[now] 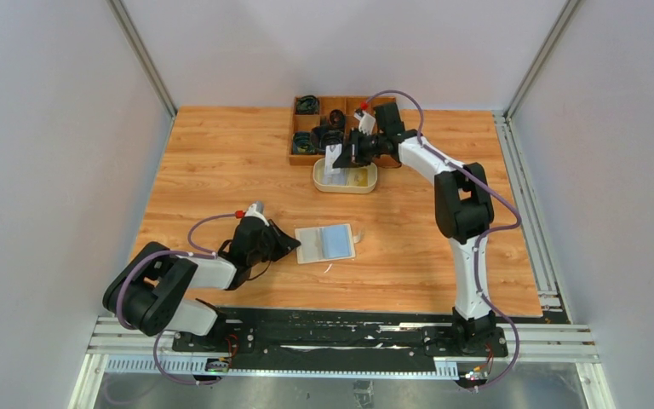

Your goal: Take the credit cards out of the card holder

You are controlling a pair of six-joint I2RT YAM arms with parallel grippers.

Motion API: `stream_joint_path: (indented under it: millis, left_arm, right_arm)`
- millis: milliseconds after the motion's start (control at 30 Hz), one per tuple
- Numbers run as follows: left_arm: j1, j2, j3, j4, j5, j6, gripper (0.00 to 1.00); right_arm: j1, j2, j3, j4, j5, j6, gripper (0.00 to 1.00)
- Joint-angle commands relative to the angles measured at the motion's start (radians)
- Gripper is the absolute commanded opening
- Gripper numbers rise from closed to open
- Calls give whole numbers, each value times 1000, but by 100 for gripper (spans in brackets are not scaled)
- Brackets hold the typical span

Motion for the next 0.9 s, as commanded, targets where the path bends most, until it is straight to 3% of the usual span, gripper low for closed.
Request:
stream_joint_path:
  millis: [0, 467, 767, 867]
  left_arm:
    - [-5, 21, -26, -84, -20, 55, 0]
    - [-5, 51, 94, -99, 61, 110, 0]
    - [-5, 17, 172, -215, 42, 160, 0]
    - [-5, 10, 211, -263, 27, 179, 0]
  right_arm:
    - [-6, 19, 25, -64, 24, -43, 0]
    - [6, 106, 10, -76, 63, -71, 0]
    - [19, 166, 58, -74, 31, -35, 0]
    - [26, 160, 71, -83, 35, -39, 16]
